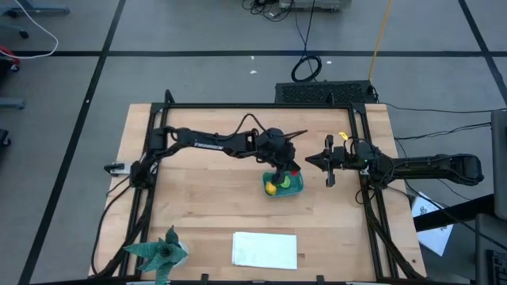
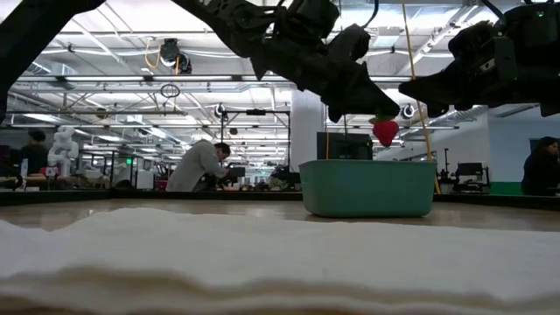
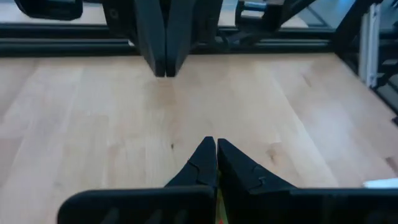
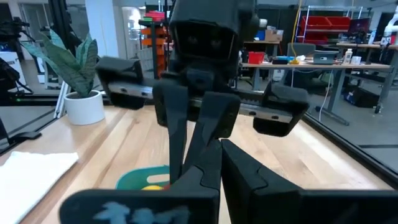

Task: Pick and placing Produce into tupperware
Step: Put the red strawberry into the green bin

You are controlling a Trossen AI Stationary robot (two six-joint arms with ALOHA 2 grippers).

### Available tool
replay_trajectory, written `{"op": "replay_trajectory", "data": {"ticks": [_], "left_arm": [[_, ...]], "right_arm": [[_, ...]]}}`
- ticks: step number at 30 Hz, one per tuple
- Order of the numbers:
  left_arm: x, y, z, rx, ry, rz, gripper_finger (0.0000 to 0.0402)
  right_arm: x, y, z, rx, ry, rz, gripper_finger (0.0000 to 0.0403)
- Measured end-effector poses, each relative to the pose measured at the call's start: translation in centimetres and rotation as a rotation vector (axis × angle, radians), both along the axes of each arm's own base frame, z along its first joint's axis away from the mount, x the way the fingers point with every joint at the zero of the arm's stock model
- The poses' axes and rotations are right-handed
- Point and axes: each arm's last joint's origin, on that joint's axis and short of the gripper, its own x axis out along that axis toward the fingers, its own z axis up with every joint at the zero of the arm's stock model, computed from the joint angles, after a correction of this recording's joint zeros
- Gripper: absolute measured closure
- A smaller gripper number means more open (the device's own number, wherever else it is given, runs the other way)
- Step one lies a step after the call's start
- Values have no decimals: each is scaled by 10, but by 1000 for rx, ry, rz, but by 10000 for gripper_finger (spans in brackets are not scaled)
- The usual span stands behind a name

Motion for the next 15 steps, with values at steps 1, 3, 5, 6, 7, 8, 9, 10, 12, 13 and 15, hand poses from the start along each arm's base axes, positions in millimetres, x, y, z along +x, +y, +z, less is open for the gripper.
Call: {"op": "replay_trajectory", "data": {"ticks": [1, 3, 5, 6, 7, 8, 9, 10, 12, 13, 15], "left_arm": [[2, -2, -4, 15, -1, 4, 401], [5, -5, -8, 38, -16, 13, 401], [6, -8, -15, 47, 3, 22, 401], [9, -9, -18, 60, -9, 36, 401], [10, -10, -20, 70, -9, 50, 401], [10, -11, -21, 72, 3, 58, 401], [10, -13, -22, 72, 11, 71, 401], [11, -13, -24, 75, 8, 90, 401], [12, -16, -25, 82, 10, 118, 401], [12, -17, -27, 81, 22, 122, 401], [12, -22, -28, 89, 25, 121, 401]], "right_arm": [[0, 0, 0, 0, 1, 0, 403], [0, 0, 0, 0, 1, 0, 403], [0, 0, 0, 0, 2, -1, 403], [0, 0, -1, 1, 7, 0, 403], [0, 0, -1, 1, 8, 0, 403], [0, 0, 0, 1, 5, 0, 403], [0, 0, 0, 0, 3, 0, 403], [0, 0, -1, 2, 8, 0, 403], [0, 0, -1, 2, 10, 0, 403], [0, 0, -1, 2, 8, 0, 403], [0, 0, -1, 2, 9, 0, 403]]}}
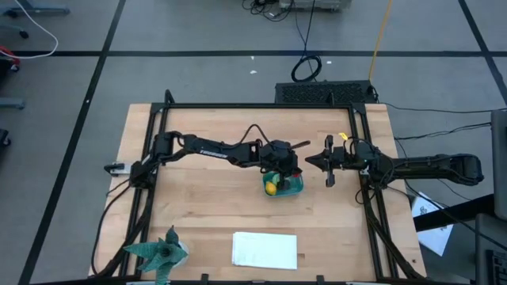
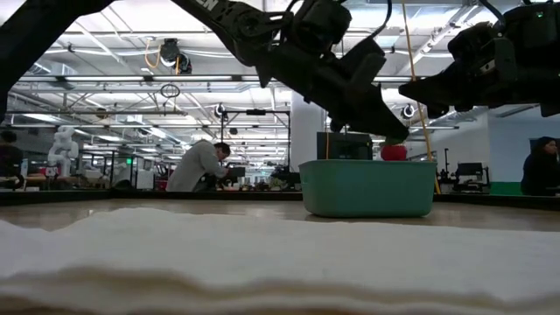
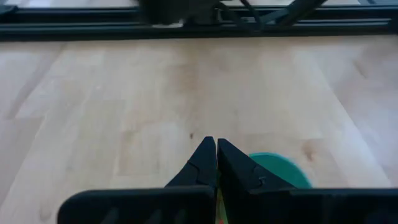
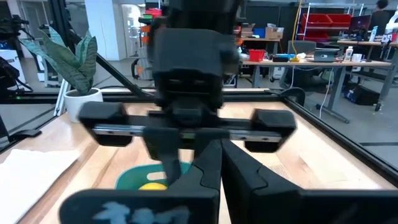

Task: Pick and placing Produce into tupperware
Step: Put the red strawberry into the green bin

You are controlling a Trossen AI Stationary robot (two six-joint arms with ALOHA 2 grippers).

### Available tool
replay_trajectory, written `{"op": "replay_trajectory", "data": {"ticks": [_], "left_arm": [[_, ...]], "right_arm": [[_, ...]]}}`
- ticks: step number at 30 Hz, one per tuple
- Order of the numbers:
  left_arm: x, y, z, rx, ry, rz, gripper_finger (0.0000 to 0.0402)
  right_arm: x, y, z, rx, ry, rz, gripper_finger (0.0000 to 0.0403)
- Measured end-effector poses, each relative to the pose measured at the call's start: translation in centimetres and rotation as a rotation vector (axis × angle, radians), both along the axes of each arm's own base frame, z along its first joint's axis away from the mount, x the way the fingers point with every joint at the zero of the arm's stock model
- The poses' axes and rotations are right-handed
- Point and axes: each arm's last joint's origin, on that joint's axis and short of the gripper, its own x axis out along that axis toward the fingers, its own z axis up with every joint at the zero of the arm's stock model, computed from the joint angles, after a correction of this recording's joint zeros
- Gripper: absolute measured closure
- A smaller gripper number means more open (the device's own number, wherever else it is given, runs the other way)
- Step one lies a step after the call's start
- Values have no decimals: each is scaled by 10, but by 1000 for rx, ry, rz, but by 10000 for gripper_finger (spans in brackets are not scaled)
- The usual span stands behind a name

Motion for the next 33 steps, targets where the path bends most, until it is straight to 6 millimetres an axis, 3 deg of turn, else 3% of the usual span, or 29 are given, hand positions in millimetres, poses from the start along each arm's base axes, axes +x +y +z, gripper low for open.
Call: {"op": "replay_trajectory", "data": {"ticks": [12, 21, 33], "left_arm": [[0, -25, -2, 97, 31, 102, 401], [-6, -24, -26, 91, 29, 116, 401], [-7, -28, -27, 123, -6, 80, 401]], "right_arm": [[0, 0, 0, 5, -1, 0, 403], [0, 0, 0, 16, 0, 0, 403], [0, 0, 0, 16, -1, 0, 403]]}}
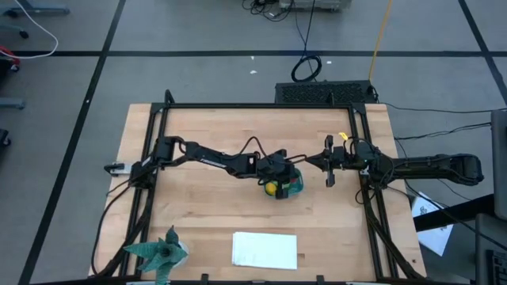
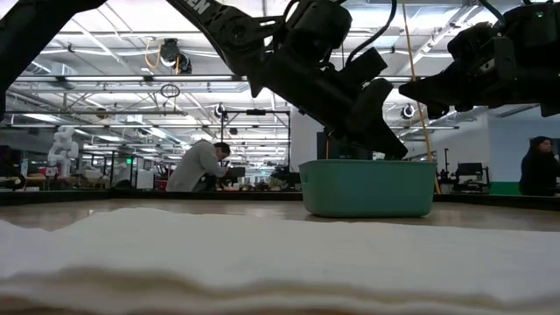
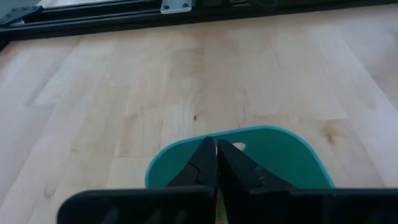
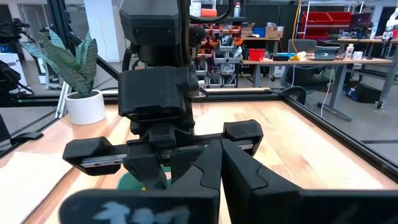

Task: Pick and placing Produce into tupperware
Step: Put the red strawberry into the green bin

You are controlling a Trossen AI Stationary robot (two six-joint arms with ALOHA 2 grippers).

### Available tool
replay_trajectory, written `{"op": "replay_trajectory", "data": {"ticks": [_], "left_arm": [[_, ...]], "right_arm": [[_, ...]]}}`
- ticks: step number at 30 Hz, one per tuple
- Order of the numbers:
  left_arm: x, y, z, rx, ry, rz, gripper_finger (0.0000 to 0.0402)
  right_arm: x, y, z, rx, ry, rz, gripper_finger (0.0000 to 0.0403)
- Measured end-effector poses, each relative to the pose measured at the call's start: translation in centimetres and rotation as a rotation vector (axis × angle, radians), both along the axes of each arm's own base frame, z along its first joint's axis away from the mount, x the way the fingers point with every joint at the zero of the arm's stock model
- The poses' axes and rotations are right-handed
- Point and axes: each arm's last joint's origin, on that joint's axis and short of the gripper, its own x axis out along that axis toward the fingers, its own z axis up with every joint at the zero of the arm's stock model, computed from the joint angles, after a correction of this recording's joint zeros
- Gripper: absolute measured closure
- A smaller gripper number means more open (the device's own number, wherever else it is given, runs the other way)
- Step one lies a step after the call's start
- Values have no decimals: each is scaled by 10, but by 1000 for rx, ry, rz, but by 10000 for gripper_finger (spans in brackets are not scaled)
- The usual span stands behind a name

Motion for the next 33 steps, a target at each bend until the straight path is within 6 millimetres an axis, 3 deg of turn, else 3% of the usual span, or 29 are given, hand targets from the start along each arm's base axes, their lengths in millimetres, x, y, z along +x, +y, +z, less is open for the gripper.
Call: {"op": "replay_trajectory", "data": {"ticks": [33], "left_arm": [[1, 1, -7, 37, 10, -93, 401]], "right_arm": [[0, 0, 0, 7, 3, 0, 403]]}}
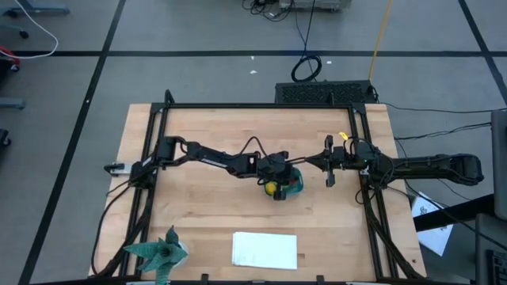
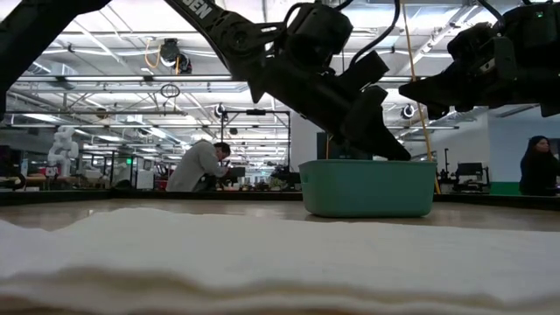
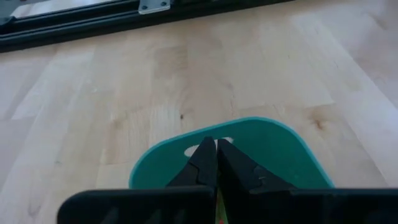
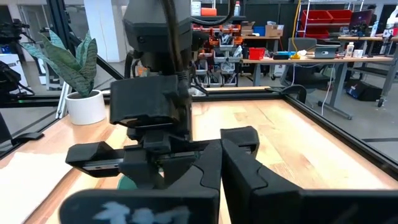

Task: Pick and placing Produce into tupperware
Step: Put the red strawberry into the green bin

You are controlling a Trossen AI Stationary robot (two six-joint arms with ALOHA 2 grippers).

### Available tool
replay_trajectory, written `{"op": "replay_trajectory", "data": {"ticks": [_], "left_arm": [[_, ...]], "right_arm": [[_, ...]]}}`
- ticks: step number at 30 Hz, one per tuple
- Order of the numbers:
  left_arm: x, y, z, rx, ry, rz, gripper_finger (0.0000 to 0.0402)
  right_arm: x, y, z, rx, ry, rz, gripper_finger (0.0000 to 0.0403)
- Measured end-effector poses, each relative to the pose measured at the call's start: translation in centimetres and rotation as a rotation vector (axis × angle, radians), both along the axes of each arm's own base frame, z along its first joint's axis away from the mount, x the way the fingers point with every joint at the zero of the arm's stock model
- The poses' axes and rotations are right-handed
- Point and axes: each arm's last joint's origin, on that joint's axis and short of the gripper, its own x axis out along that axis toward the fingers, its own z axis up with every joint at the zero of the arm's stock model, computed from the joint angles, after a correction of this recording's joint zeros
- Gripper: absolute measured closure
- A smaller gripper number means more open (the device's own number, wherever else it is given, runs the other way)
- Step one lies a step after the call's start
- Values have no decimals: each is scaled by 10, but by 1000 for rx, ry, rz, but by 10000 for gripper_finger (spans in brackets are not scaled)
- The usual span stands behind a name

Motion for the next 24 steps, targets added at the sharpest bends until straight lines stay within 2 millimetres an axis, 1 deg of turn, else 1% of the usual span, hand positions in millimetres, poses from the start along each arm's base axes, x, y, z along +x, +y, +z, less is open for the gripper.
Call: {"op": "replay_trajectory", "data": {"ticks": [7, 16, 24], "left_arm": [[-1, 11, -1, -11, 7, -4, 401], [-1, 15, -1, 0, 8, -24, 401], [2, 17, -19, 0, 34, -22, 401]], "right_arm": [[0, 0, 0, 0, 0, 0, 403], [0, 0, 0, 0, 0, 0, 403], [0, 0, 0, 0, -1, 0, 403]]}}
